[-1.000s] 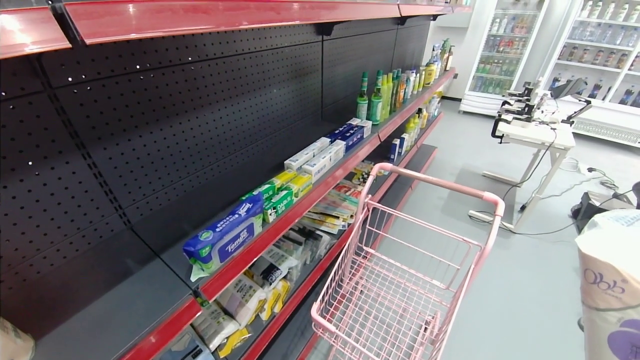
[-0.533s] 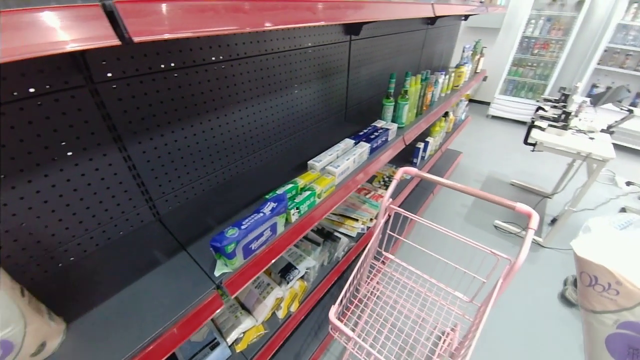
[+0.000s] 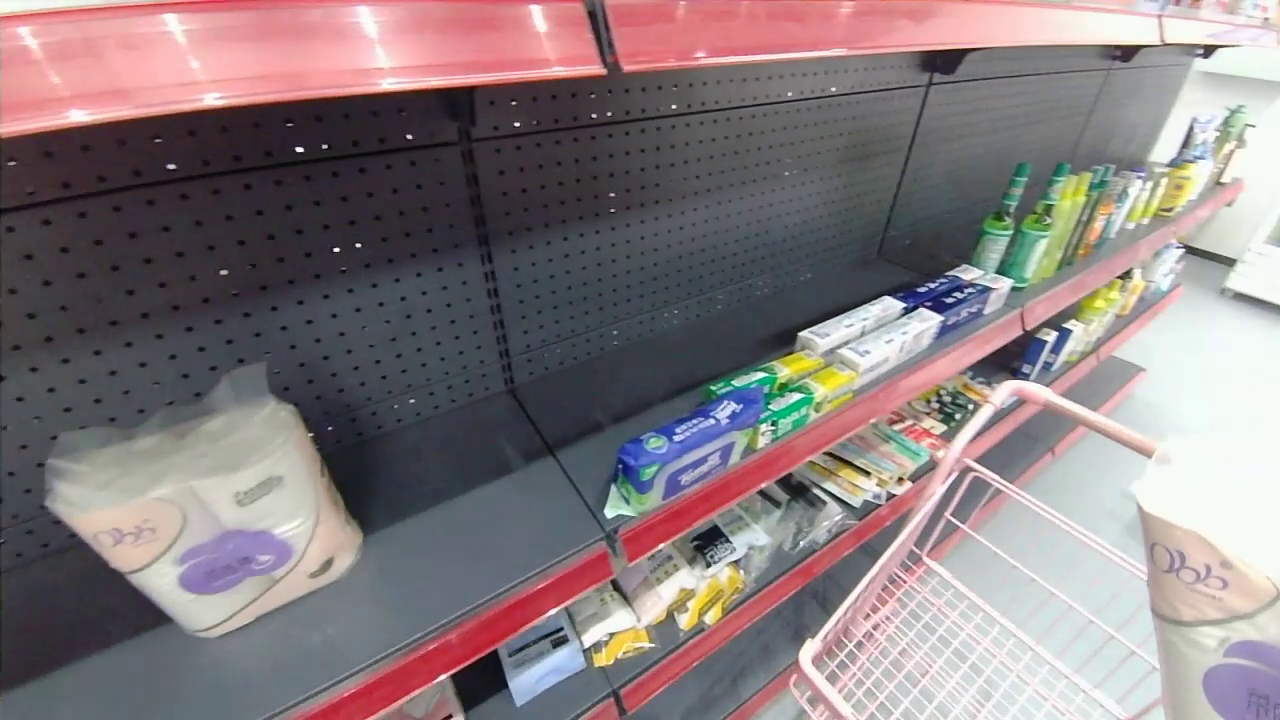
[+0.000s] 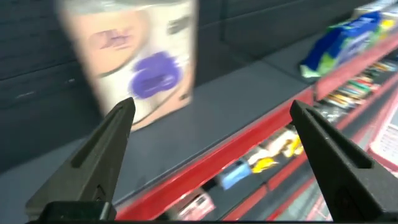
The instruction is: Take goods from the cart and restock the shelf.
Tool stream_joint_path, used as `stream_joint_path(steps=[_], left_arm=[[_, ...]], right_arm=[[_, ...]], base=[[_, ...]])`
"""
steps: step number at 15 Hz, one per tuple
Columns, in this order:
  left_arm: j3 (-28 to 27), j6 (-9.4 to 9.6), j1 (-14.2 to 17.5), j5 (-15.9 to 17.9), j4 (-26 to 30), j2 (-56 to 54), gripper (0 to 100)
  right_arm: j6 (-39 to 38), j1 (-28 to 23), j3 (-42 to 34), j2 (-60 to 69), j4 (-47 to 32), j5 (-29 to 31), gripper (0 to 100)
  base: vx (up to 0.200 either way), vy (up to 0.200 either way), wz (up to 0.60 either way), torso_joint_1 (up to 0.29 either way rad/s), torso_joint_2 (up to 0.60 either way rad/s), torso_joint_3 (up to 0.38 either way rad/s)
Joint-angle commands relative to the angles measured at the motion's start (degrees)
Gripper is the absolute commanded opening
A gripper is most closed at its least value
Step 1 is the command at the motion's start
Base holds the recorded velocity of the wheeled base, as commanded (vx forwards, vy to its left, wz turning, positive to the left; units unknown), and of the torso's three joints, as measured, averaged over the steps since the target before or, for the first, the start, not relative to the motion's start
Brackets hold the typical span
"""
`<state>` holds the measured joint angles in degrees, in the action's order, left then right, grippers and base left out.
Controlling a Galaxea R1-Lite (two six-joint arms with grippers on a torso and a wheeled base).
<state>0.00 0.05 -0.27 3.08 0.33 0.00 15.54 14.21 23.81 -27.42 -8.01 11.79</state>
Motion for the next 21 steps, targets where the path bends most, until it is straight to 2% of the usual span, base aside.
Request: stream_joint_path(steps=[1,10,18,19,20,21], left_arm=[[0.0,0.04,0.0,-0.01,0.02,0.09,100],[0.0,0.04,0.0,-0.01,0.02,0.0,100],[0.0,0.13,0.0,-0.01,0.02,0.09,100],[-0.09,0.57,0.0,0.08,0.02,0.62,100],[-0.18,2.41,-0.08,0.43,0.02,1.32,100],[-0.18,3.38,-0.52,0.96,0.02,2.64,100]], right_arm=[[0.01,0.02,0.01,-0.36,0.01,-0.01,0],[0.37,-0.06,-0.08,0.35,0.01,0.16,0],[0.28,0.2,-0.08,11.16,-0.16,0.08,0],[0.28,0.29,-0.34,13.0,-0.43,-0.1,0],[0.37,0.29,-0.78,13.79,-0.34,-0.1,0],[0.28,0.29,-0.96,14.5,-0.34,-0.1,0]], base=[[0.0,0.0,0.6,0.007,0.0,0.002],[0.0,0.0,0.6,0.0,0.0,0.003],[0.0,0.0,0.0,0.0,0.0,0.0],[0.0,0.0,0.0,0.0,0.0,0.0],[0.0,0.0,0.0,0.0,0.0,0.0],[0.0,0.0,0.0,0.0,0.0,0.0]])
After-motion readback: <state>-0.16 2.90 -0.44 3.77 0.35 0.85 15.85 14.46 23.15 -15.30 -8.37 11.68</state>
